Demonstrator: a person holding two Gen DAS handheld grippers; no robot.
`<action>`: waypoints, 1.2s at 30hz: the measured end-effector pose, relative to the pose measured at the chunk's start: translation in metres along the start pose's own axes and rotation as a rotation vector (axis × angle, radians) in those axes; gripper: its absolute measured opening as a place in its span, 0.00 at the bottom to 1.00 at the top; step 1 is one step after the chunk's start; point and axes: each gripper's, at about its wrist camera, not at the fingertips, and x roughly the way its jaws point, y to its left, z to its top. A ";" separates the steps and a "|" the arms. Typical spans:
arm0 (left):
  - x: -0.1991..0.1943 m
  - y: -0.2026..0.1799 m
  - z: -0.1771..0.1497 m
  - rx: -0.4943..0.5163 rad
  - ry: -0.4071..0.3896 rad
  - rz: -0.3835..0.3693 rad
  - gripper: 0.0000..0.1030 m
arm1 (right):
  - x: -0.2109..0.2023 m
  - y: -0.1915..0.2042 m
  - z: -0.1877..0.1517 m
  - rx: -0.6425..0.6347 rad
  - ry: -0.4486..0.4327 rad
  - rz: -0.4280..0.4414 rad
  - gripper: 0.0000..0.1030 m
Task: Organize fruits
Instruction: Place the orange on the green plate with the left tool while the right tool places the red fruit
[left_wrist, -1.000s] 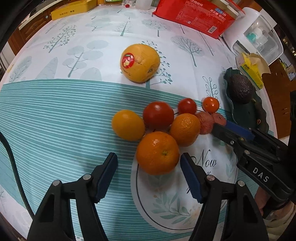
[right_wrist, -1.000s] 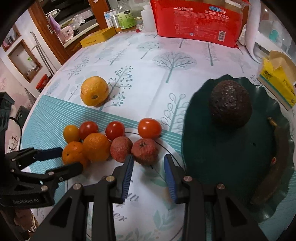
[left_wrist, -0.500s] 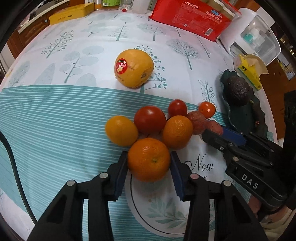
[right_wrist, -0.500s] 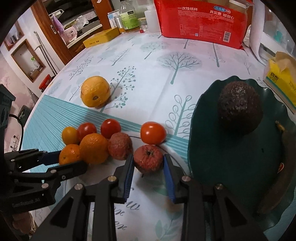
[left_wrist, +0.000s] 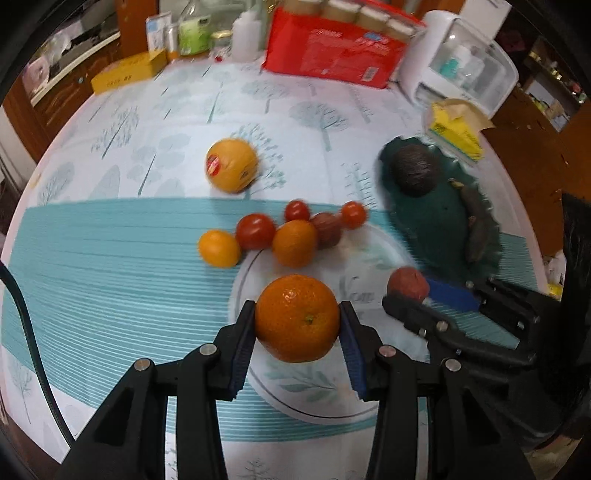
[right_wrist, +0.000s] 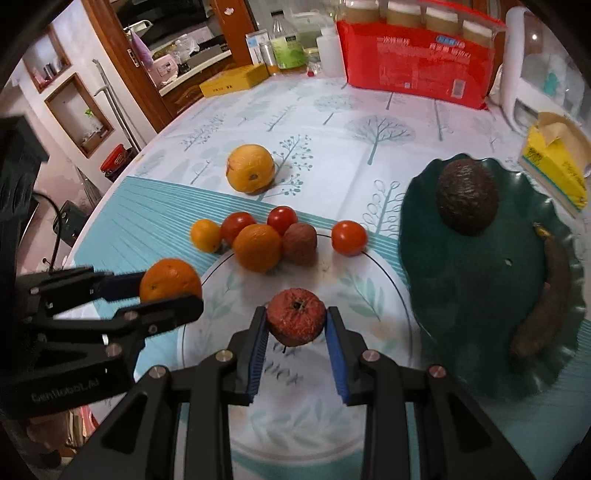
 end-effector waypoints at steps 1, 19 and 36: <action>-0.004 -0.005 0.003 0.003 -0.005 -0.008 0.41 | -0.008 -0.001 -0.003 0.001 -0.006 -0.011 0.30; -0.066 -0.146 0.092 0.229 -0.153 -0.067 0.41 | -0.161 -0.099 0.051 0.137 -0.198 -0.271 0.30; 0.080 -0.178 0.101 0.239 0.074 -0.066 0.42 | -0.044 -0.187 0.078 0.238 0.023 -0.291 0.31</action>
